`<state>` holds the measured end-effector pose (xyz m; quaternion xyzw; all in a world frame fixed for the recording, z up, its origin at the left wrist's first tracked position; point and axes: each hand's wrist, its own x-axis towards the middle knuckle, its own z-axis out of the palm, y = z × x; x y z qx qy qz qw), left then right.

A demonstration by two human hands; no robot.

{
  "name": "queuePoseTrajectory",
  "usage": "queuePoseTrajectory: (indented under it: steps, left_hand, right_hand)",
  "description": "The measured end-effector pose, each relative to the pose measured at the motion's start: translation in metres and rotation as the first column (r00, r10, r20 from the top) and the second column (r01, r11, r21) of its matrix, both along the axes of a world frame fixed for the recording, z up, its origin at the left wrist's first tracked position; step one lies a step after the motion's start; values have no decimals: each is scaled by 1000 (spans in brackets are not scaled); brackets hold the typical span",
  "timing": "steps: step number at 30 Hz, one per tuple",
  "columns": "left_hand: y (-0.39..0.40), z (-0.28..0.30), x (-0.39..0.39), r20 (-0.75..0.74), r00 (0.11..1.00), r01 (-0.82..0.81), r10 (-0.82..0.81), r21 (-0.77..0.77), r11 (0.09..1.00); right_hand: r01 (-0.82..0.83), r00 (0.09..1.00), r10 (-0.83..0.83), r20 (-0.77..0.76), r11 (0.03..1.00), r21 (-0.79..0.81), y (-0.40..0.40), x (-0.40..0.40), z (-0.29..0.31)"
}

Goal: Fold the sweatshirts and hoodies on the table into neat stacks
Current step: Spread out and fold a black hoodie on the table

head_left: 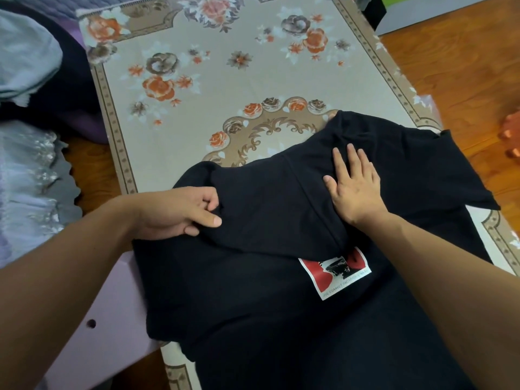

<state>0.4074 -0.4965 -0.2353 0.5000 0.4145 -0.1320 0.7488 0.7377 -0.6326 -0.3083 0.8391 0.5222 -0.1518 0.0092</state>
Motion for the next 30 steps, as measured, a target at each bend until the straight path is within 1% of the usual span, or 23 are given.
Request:
queuePoseTrajectory:
  steps: [2, 3, 4, 5, 6, 7, 8, 9, 10, 11, 12, 14, 15, 16, 18, 19, 20, 21, 22, 24, 27, 28, 30]
  left_hand:
    - [-1, 0, 1, -30, 996, -80, 82, 72, 994]
    - [-2, 1, 4, -63, 989, -122, 133, 150, 981]
    - [-6, 3, 5, -124, 980, -113, 154, 287, 951]
    - [-12, 5, 6, -214, 963, -34, 162, 502, 864]
    - [-19, 5, 5, -293, 932, 79, 213, 738, 670]
    - [-28, 7, 10, -273, 913, 142, 304, 910, 390]
    - [-39, 13, 19, -170, 934, 141, 315, 983, 113]
    - [-48, 16, 33, -94, 972, 112, 216, 991, -70]
    - [-56, 13, 49, -102, 993, 109, 51, 984, -142]
    - [-62, 3, 64, -206, 974, 192, -95, 972, -135]
    - [-65, -9, 76, -360, 915, 346, -185, 933, -102]
    - [-69, -38, 88, -588, 786, 597, -192, 802, -11]
    - [-70, -53, 87, -631, 759, 644, -158, 764, 39]
    - [-71, -66, 83, -631, 767, 640, -122, 766, 63]
    - [-74, -75, 79, -612, 786, 618, -91, 784, 57]
    - [-74, -75, 80, -605, 792, 610, -82, 791, 57]
    - [-74, -74, 81, -603, 794, 607, -74, 793, 54]
    - [-74, -72, 83, -610, 789, 614, -77, 788, 48]
    - [-74, -70, 84, -616, 783, 621, -88, 783, 45]
    - [-71, -68, 77, -603, 790, 610, -109, 791, 50]
    - [-67, -71, 35, -607, 794, 607, -30, 795, -12]
    - [-69, -73, 17, -599, 801, 599, 7, 801, -4]
    - [-73, -78, -6, -556, 831, 554, 32, 830, 63]
  right_hand:
    - [-2, 1000, 2, 4, 1000, 1, 0, 0, 0]
    - [-4, 1000, 4, 7, 1000, 2, 0, 0, 0]
    - [-7, 1000, 7, 9, 1000, 2, 0, 0, 0]
    - [-9, 1000, 9, 10, 1000, 2, 0, -1, 0]
    - [-9, 1000, 9, 11, 1000, 3, -1, -1, 1]
    - [-8, 1000, 7, 16, 1000, 6, -1, -2, 1]
    - [-7, 1000, 7, 21, 1000, 10, -2, -2, 1]
    - [-8, 1000, 7, 23, 1000, 16, -2, -2, 1]
    - [-12, 1000, 11, 23, 1000, 20, -1, -2, 1]
    - [-19, 1000, 18, 20, 1000, 17, -1, -2, 1]
    - [-25, 1000, 25, 13, 1000, 9, -1, -1, 2]
    - [-10, 1000, 10, -5, 1000, -13, 0, 1, 4]
    - [29, 1000, -29, -4, 999, -22, 2, 1, 6]
    - [97, 995, -97, 4, 995, -2, 6, -1, 10]
    - [194, 978, -203, 45, 969, 154, 19, -17, 23]
    - [136, 983, -160, 85, 961, 243, 24, -28, 27]
    - [12, 989, -54, 139, 958, 286, 28, -39, 28]
    - [-107, 983, 60, 175, 957, 271, 30, -45, 25]
    - [-165, 976, 129, 173, 962, 218, 31, -46, 19]
    - [-105, 989, 94, 111, 990, 99, 28, -36, 5]
    - [-68, 993, 61, 102, 996, 64, 25, -24, -9]
    - [-82, 992, 76, 99, 995, 58, 25, -26, -7]
    - [-72, 993, 71, 91, 997, 16, 29, -27, -4]
